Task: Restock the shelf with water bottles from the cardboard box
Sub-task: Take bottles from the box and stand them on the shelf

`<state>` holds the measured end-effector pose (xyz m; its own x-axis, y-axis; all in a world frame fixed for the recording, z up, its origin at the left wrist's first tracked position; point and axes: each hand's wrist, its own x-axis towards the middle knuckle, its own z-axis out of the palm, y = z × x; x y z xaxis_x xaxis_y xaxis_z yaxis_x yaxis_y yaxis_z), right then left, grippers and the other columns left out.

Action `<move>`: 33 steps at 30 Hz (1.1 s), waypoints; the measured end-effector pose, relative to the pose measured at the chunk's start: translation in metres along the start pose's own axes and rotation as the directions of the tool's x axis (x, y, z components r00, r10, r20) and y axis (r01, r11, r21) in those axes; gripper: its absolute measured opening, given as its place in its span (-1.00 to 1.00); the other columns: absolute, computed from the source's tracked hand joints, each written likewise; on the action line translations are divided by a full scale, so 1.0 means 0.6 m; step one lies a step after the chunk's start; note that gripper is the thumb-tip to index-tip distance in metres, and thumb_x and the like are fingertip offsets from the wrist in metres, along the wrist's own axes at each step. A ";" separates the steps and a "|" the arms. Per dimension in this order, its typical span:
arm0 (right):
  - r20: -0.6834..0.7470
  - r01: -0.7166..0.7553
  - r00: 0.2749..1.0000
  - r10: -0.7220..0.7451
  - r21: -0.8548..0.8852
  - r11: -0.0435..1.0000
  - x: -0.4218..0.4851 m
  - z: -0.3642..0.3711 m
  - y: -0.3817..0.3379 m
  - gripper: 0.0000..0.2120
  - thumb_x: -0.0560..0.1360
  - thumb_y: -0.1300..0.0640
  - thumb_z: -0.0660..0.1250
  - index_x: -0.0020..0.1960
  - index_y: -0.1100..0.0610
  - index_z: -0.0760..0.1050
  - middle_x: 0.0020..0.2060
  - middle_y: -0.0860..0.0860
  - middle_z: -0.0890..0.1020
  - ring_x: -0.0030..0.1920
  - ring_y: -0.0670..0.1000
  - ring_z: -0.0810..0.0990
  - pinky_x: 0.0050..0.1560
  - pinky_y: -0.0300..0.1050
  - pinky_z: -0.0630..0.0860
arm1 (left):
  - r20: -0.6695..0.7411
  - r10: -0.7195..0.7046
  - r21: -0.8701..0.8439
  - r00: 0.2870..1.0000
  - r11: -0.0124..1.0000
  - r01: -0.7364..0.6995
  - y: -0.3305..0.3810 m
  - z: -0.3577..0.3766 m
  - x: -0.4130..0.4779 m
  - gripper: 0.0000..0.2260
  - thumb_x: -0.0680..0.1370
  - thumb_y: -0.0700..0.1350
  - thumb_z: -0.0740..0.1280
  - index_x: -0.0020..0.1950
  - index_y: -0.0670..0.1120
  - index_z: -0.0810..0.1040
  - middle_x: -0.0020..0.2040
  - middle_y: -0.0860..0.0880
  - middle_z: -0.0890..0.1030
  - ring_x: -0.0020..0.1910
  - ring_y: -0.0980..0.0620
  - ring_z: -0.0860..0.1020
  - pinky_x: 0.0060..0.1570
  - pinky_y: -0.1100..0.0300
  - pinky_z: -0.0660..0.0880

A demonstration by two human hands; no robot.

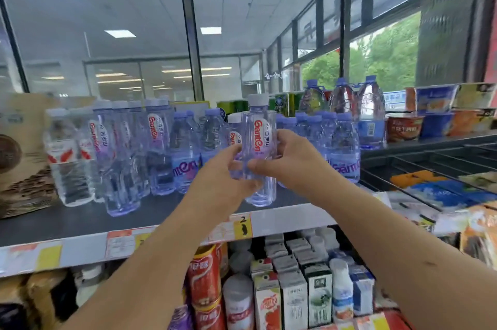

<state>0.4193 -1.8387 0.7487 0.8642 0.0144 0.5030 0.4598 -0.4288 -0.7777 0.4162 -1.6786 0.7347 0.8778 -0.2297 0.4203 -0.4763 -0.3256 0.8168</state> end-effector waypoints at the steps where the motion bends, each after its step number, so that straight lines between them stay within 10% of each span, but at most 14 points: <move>1: -0.006 -0.011 1.000 0.011 -0.024 1.000 0.014 0.002 0.011 -0.64 0.34 0.13 0.58 0.06 -0.01 0.54 -0.13 -0.05 0.72 -0.09 -0.04 0.70 0.11 0.08 0.60 | 0.002 -0.026 0.036 1.000 0.999 0.026 -0.008 0.003 0.009 -0.42 0.49 -0.11 0.47 0.43 0.21 0.34 0.20 0.13 0.53 0.02 0.20 0.58 -0.27 0.37 0.48; 9: -0.010 -0.112 0.994 0.112 -0.062 0.992 0.056 0.004 0.107 -0.66 0.39 0.06 0.54 0.10 -0.02 0.50 -0.09 -0.05 0.70 -0.04 -0.01 0.68 0.15 0.11 0.58 | 0.082 -0.110 0.164 0.991 0.982 0.095 -0.059 0.048 0.069 -0.47 0.53 -0.21 0.37 0.46 0.09 0.34 0.26 0.08 0.50 -0.20 0.23 0.48 -0.37 0.46 0.39; 15: -0.062 -0.044 0.998 0.029 -0.253 0.966 0.057 -0.003 0.122 -0.61 0.43 -0.01 0.50 0.20 -0.05 0.47 -0.01 -0.12 0.65 0.01 -0.06 0.62 0.03 -0.12 0.52 | 0.067 -0.126 0.211 0.990 0.971 0.109 -0.078 0.075 0.096 -0.35 0.53 -0.16 0.35 0.55 0.11 0.18 0.42 0.06 0.44 0.16 0.08 0.49 -0.23 0.35 0.42; 33: -0.188 -0.061 0.982 -0.005 -0.342 0.938 0.048 0.008 0.140 -0.49 0.45 -0.13 0.44 0.30 0.05 0.41 -0.11 -0.03 0.57 -0.03 0.03 0.57 -0.11 -0.11 0.45 | -0.071 -0.132 0.279 0.989 0.949 0.147 -0.074 0.100 0.094 -0.39 0.54 -0.05 0.35 0.55 0.10 0.19 0.32 0.06 0.49 0.26 0.04 0.47 0.00 0.19 0.38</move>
<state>0.4836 -1.8701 0.6962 0.8081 -0.1541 0.5686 0.3083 -0.7119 -0.6311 0.4838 -1.7320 0.6981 0.9344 -0.1195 0.3357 -0.3375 -0.5987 0.7264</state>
